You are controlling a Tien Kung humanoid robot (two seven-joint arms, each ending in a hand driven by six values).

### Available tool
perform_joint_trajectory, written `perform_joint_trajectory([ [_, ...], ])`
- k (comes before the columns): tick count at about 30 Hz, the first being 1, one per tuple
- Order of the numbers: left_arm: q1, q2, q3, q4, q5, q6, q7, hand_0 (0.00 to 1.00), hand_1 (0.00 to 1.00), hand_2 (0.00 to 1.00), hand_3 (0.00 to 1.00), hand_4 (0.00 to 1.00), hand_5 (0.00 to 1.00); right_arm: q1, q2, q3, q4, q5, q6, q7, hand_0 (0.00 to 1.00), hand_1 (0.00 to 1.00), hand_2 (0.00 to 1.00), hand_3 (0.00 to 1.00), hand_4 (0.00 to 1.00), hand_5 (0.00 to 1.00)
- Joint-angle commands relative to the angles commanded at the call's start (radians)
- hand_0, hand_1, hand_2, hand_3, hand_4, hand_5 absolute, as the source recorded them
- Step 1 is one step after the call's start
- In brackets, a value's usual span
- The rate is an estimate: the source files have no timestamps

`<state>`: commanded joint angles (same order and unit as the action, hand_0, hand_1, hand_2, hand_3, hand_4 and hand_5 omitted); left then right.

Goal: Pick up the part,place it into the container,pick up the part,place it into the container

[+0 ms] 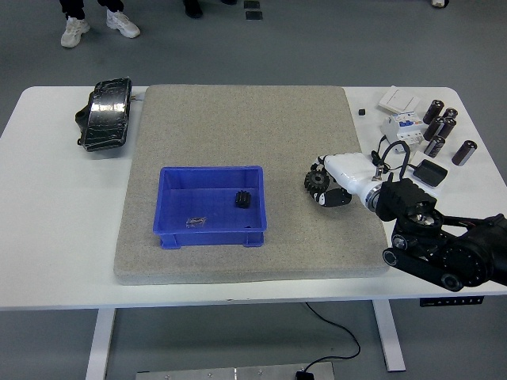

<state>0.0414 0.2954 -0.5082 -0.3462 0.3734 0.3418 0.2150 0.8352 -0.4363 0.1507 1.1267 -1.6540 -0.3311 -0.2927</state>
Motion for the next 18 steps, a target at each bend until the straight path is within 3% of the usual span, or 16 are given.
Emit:
perform_joint_trajectory([
  [5,0.001,-0.002,0.001,0.0,-0.003,0.004,-0.003,0.679,0.674,0.636,0.574,0.564,0.508,-0.023,-0.021,0.063,0.078,-0.045,-0.015,-0.012,0.384,0.502,0.348,0.491,0.438,0.002],
  [10,0.004,-0.005,0.002,-0.001,-0.004,0.007,-0.001,0.679,0.674,0.637,0.574,0.565,0.508,-0.064,-0.04,0.155,0.203,-0.131,-0.029,-0.044,0.385,0.504,0.344,0.491,0.434,0.002],
  [17,0.005,-0.006,0.002,-0.002,0.001,0.005,0.005,0.68,0.675,0.638,0.574,0.571,0.513,-0.081,-0.027,0.136,0.363,-0.253,-0.047,-0.075,0.401,0.506,0.366,0.511,0.462,0.002],
  [18,0.005,-0.006,0.002,-0.002,0.001,0.005,0.005,0.679,0.675,0.637,0.575,0.573,0.514,-0.081,-0.02,0.127,0.386,-0.274,-0.051,-0.08,0.443,0.553,0.51,0.552,0.532,0.002],
])
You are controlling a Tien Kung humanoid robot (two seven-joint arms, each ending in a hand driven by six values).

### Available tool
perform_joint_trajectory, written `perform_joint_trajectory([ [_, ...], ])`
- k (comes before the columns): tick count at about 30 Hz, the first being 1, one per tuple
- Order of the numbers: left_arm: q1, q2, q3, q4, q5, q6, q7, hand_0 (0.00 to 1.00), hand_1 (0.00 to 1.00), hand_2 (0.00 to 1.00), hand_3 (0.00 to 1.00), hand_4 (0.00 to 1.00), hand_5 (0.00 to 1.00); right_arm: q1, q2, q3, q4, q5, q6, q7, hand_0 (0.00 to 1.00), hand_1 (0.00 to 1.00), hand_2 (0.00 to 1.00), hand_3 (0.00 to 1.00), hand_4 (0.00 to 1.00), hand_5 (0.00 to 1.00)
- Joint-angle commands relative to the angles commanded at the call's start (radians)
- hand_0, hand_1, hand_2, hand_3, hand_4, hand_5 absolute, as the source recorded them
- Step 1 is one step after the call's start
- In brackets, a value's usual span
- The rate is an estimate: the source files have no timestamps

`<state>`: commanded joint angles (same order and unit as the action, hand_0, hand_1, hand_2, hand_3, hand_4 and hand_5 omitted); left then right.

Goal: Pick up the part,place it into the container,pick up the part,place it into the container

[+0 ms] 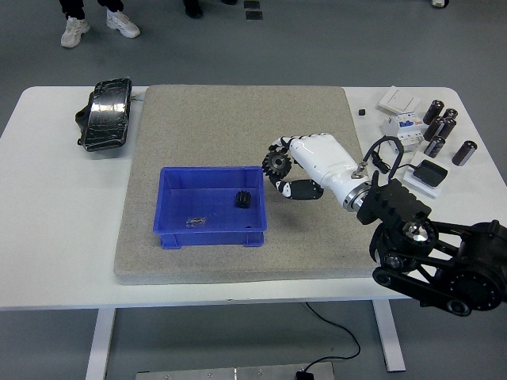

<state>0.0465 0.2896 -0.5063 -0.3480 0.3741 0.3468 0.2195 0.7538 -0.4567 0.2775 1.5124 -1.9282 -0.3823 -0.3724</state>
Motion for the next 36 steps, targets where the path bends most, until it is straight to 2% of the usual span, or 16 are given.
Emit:
perform_joint_trajectory([
  [4,0.0,-0.001,-0.001,-0.001,0.003,0.0,0.002,0.679,0.675,0.637,0.575,0.573,0.514,0.006,0.025,-0.034,0.054,-0.061,-0.01,-0.012,0.443,0.553,0.51,0.552,0.532,0.002],
  [5,0.0,-0.001,-0.001,-0.001,0.004,0.0,0.003,0.679,0.675,0.637,0.575,0.573,0.514,0.009,0.033,-0.045,0.057,-0.071,-0.01,-0.014,0.443,0.553,0.51,0.552,0.532,0.002],
  [6,0.0,-0.001,-0.001,-0.001,0.004,-0.001,0.003,0.679,0.675,0.636,0.576,0.574,0.515,0.013,0.039,-0.053,0.057,-0.076,-0.01,-0.013,0.462,0.615,0.601,0.627,0.61,0.002],
  [11,-0.001,0.001,-0.003,-0.001,0.008,-0.001,0.005,0.679,0.675,0.636,0.576,0.574,0.515,0.032,0.055,-0.079,0.042,-0.072,-0.005,-0.005,0.462,0.615,0.601,0.627,0.61,0.002],
  [12,-0.001,0.001,-0.004,-0.001,0.009,-0.002,0.006,0.679,0.674,0.637,0.576,0.574,0.514,0.035,0.057,-0.083,0.038,-0.069,-0.002,-0.005,0.691,0.745,0.725,0.683,0.556,0.254],
  [17,-0.003,0.002,-0.003,0.0,0.009,-0.006,0.006,0.679,0.674,0.637,0.576,0.574,0.514,0.046,0.069,-0.098,0.014,-0.055,0.003,-0.006,0.691,0.745,0.725,0.683,0.556,0.254],
  [18,-0.003,0.002,-0.003,0.0,0.009,-0.007,0.006,0.679,0.675,0.636,0.576,0.575,0.513,0.047,0.07,-0.1,0.011,-0.053,0.004,-0.007,0.72,0.775,0.753,0.698,0.626,0.298],
  [23,-0.003,0.002,-0.003,0.0,0.011,-0.01,0.009,0.679,0.675,0.636,0.576,0.575,0.513,0.048,0.072,-0.093,-0.001,-0.035,0.01,-0.007,0.72,0.775,0.753,0.698,0.626,0.298],
  [24,-0.003,0.002,-0.004,0.0,0.012,-0.01,0.01,0.679,0.675,0.636,0.575,0.575,0.512,0.048,0.072,-0.09,-0.001,-0.033,0.011,-0.007,0.721,0.782,0.761,0.703,0.674,0.331],
  [29,-0.002,0.002,-0.006,0.0,0.015,-0.012,0.011,0.679,0.675,0.636,0.575,0.575,0.512,0.044,0.069,-0.074,-0.003,-0.017,0.012,-0.005,0.721,0.782,0.761,0.703,0.674,0.331],
  [30,-0.002,0.002,-0.006,0.001,0.015,-0.012,0.011,0.679,0.674,0.634,0.575,0.571,0.509,0.043,0.068,-0.072,-0.003,-0.014,0.013,-0.005,0.717,0.786,0.763,0.708,0.718,0.364],
  [36,-0.002,0.002,-0.006,0.001,0.015,-0.014,0.011,0.678,0.674,0.633,0.573,0.569,0.506,0.039,0.071,-0.068,-0.005,0.006,0.012,-0.001,0.713,0.785,0.763,0.709,0.729,0.373],
])
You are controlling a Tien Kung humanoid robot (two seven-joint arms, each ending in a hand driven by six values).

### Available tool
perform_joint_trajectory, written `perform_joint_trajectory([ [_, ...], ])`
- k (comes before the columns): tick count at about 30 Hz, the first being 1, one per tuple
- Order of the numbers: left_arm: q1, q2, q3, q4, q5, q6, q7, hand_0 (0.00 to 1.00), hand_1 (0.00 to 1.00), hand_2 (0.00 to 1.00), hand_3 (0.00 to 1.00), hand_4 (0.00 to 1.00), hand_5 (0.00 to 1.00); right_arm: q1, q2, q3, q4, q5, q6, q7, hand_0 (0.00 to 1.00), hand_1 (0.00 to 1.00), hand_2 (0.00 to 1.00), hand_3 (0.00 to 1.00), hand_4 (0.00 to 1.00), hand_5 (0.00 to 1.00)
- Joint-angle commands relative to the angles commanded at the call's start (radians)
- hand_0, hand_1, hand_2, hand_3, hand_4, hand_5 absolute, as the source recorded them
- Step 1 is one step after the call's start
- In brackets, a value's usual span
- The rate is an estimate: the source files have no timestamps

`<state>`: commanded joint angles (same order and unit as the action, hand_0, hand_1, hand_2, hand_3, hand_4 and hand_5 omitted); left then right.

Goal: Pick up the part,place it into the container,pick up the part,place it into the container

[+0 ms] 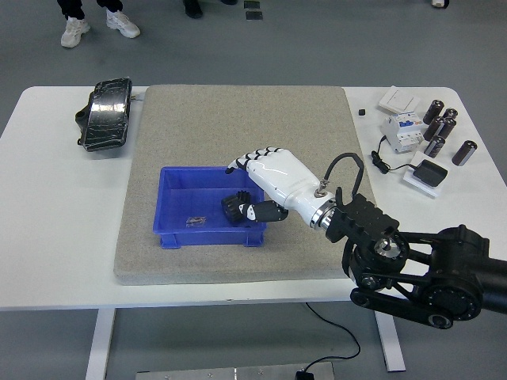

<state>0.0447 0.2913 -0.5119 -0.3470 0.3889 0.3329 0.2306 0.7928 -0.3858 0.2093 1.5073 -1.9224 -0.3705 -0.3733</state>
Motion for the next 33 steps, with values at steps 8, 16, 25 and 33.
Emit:
perform_joint_trajectory([
  [8,0.001,-0.001,-0.001,0.0,0.0,0.001,-0.001,0.678,0.673,0.633,0.573,0.568,0.505,-0.016,-0.011,0.049,0.011,0.031,-0.012,0.008,0.708,0.782,0.762,0.708,0.731,0.376],
  [16,0.006,-0.005,0.008,0.0,-0.013,0.002,-0.003,0.679,0.673,0.631,0.573,0.567,0.504,-0.103,-0.085,0.23,0.002,0.278,-0.052,0.14,0.673,0.756,0.739,0.696,0.737,0.381],
  [25,0.001,-0.007,0.016,0.002,-0.021,-0.009,-0.003,0.679,0.673,0.63,0.573,0.56,0.497,-0.243,-0.127,0.441,-0.049,0.62,0.007,0.351,0.652,0.716,0.719,0.685,0.755,0.394],
  [33,0.001,-0.011,0.021,0.003,-0.027,-0.022,0.003,0.678,0.673,0.63,0.573,0.559,0.498,-0.396,-0.126,0.624,-0.05,0.936,0.091,0.46,0.658,0.71,0.718,0.686,0.773,0.417],
])
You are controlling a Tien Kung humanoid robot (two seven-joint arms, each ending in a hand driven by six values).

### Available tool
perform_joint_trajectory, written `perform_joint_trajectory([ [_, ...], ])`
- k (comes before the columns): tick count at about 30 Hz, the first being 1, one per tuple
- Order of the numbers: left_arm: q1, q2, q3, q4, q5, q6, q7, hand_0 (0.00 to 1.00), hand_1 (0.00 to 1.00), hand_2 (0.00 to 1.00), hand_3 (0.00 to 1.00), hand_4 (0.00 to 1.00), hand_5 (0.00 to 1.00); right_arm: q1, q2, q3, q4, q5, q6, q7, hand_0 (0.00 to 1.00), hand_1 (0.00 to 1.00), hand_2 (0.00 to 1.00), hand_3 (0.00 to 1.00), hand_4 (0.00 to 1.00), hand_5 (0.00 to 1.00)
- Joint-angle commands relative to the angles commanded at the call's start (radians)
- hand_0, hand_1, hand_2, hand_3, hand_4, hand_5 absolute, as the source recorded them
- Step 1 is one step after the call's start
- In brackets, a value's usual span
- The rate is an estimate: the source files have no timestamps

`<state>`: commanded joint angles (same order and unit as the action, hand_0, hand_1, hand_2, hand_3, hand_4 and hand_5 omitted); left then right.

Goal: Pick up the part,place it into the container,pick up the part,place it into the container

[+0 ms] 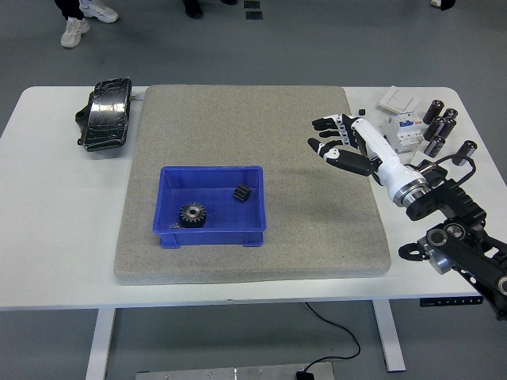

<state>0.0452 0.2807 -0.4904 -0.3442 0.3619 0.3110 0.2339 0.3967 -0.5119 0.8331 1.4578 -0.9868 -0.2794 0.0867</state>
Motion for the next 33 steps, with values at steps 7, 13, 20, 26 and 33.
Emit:
perform_joint_trajectory([
  [7,-0.002,-0.001,0.004,0.002,-0.005,-0.006,0.001,0.679,0.673,0.63,0.573,0.558,0.495,-0.061,0.002,0.087,-0.008,0.212,0.038,0.021,0.658,0.71,0.718,0.688,0.783,0.425],
  [13,-0.005,-0.002,0.004,0.004,-0.007,-0.008,-0.001,0.679,0.673,0.629,0.573,0.56,0.494,-0.076,0.013,0.111,-0.025,0.319,0.056,0.021,0.663,0.711,0.722,0.69,0.79,0.434],
  [20,-0.005,-0.004,0.005,0.004,-0.01,-0.009,0.001,0.679,0.673,0.628,0.574,0.56,0.493,-0.098,0.016,0.135,-0.03,0.333,0.062,0.021,0.663,0.713,0.722,0.691,0.793,0.438],
  [26,-0.01,-0.004,0.002,0.004,-0.004,-0.011,0.004,0.679,0.673,0.627,0.574,0.562,0.492,-0.104,0.019,0.141,-0.032,0.332,0.064,0.021,0.663,0.713,0.723,0.693,0.793,0.44],
  [33,-0.013,0.001,-0.005,0.003,0.007,-0.013,0.008,0.679,0.672,0.626,0.574,0.566,0.49,-0.107,0.023,0.157,-0.027,0.331,0.066,0.021,0.666,0.71,0.723,0.692,0.807,0.476],
])
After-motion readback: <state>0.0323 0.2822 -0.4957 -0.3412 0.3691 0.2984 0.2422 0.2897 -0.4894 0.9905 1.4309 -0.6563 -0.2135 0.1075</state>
